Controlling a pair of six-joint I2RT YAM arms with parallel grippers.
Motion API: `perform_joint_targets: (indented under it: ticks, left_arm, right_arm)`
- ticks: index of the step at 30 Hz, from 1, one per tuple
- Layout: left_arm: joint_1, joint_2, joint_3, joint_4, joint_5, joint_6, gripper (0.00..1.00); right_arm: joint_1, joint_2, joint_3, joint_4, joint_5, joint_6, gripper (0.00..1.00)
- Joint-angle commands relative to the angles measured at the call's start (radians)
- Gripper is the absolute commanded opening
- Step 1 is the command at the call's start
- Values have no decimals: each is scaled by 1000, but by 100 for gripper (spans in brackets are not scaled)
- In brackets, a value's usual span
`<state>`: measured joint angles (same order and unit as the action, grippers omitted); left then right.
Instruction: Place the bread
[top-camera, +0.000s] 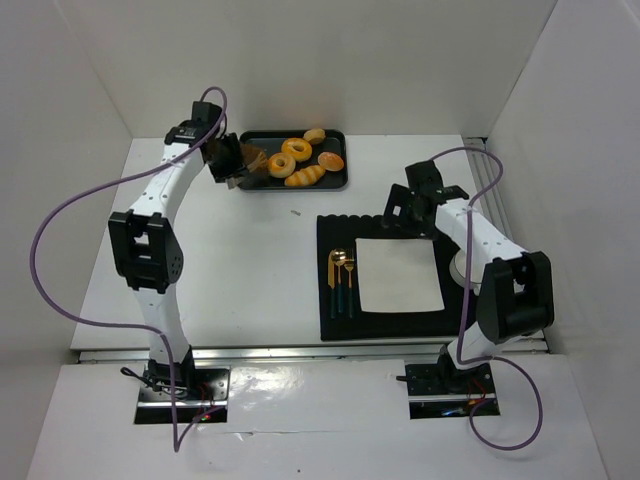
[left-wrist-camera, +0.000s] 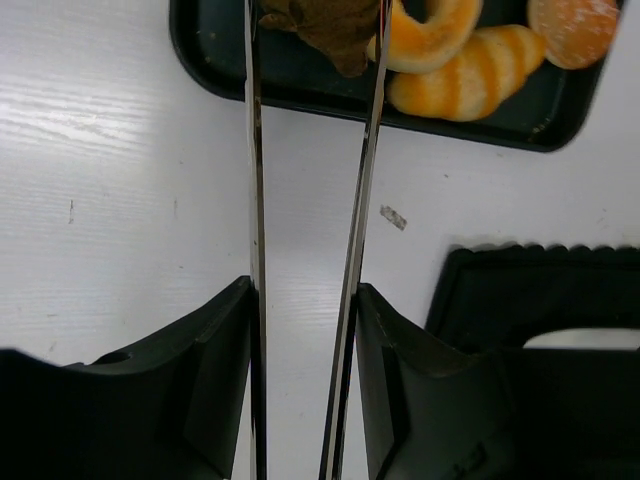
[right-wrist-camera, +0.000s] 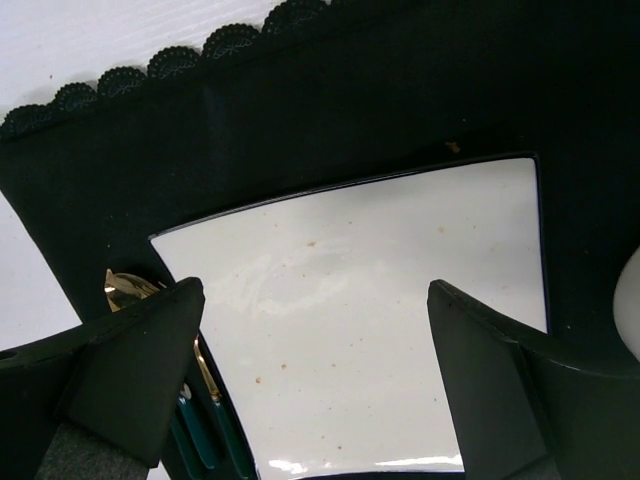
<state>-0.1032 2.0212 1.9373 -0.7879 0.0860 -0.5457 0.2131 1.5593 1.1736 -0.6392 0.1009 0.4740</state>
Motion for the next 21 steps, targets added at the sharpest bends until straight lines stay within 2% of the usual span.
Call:
perform_joint_targets:
  ticks: [1, 5, 8, 9, 11, 15, 19, 21]
  left_arm:
    - [-55, -183, 43, 45, 90, 90, 30]
    - [-205, -271, -10, 33, 179, 203, 28]
    - [-301, -311, -128, 70, 263, 204, 28]
    - [-373, -323, -164, 96, 273, 204, 30]
    - [-443, -343, -242, 166, 287, 185, 30]
    - [-610, -311, -293, 231, 320, 122, 31]
    - [-694, -250, -293, 240, 291, 113, 31]
    - [-704, -216, -293, 251, 276, 113, 31]
  right_arm:
    - [-8, -73, 66, -17, 55, 8, 100]
    - [-8, -168, 57, 18, 101, 29, 100]
    - [-8, -243, 76, 1, 152, 38, 100]
    - [-8, -278, 86, -10, 167, 47, 100]
    - [-8, -315, 116, -43, 212, 48, 100]
    - [-8, -458, 100, -42, 287, 98, 100]
    - [-8, -637, 49, -11, 306, 133, 100]
    - [-8, -662, 38, -11, 316, 133, 100]
